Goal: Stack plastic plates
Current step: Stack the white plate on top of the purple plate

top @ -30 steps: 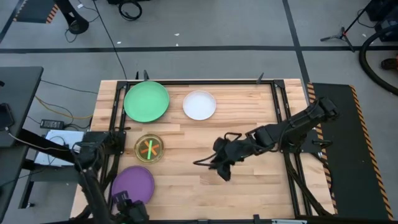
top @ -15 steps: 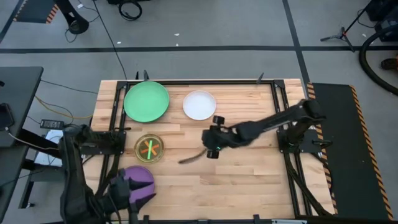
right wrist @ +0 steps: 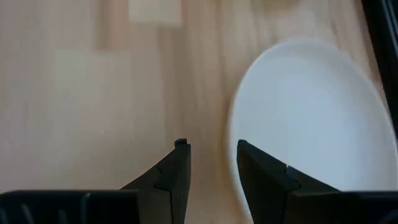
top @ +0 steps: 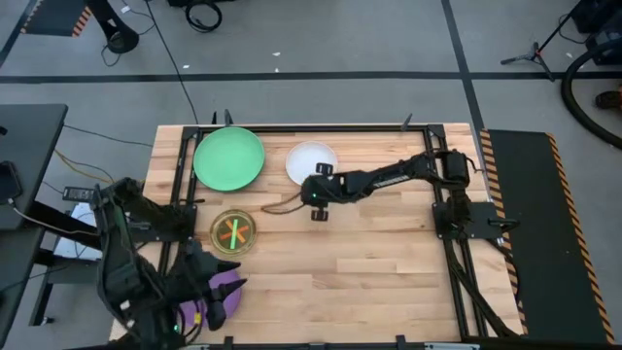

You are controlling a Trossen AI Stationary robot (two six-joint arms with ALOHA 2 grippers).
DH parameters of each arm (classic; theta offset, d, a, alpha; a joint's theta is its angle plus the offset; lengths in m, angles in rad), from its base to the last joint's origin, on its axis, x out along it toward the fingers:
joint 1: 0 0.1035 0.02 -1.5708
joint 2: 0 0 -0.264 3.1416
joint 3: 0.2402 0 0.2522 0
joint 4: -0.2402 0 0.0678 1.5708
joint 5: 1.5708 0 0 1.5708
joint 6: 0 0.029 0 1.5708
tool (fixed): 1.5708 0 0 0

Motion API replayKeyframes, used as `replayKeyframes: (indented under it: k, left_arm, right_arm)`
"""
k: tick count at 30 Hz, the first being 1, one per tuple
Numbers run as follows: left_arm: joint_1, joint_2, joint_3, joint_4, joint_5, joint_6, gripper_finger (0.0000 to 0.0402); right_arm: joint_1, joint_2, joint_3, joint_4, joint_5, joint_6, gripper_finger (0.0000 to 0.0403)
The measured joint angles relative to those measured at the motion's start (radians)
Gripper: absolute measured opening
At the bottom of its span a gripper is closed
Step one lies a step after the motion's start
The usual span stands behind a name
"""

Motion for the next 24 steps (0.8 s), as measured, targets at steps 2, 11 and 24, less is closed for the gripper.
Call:
replayKeyframes:
  k: [2,11,24]
  left_arm:
    - [0.026,-0.023,0.0,0.002,0.155,0.031,0.0185]
    - [0.131,-0.133,0.0,0.068,0.254,0.275,0.0185]
    - [0.306,-0.301,0.0,0.338,0.217,0.723,0.0186]
  right_arm:
    - [-0.025,0.0,0.0,0.038,-0.031,-0.039,0.0139]
    - [-0.16,0.041,0.0,0.061,-0.237,-0.096,0.0135]
    - [-0.21,0.09,0.003,0.092,-0.315,-0.173,0.0039]
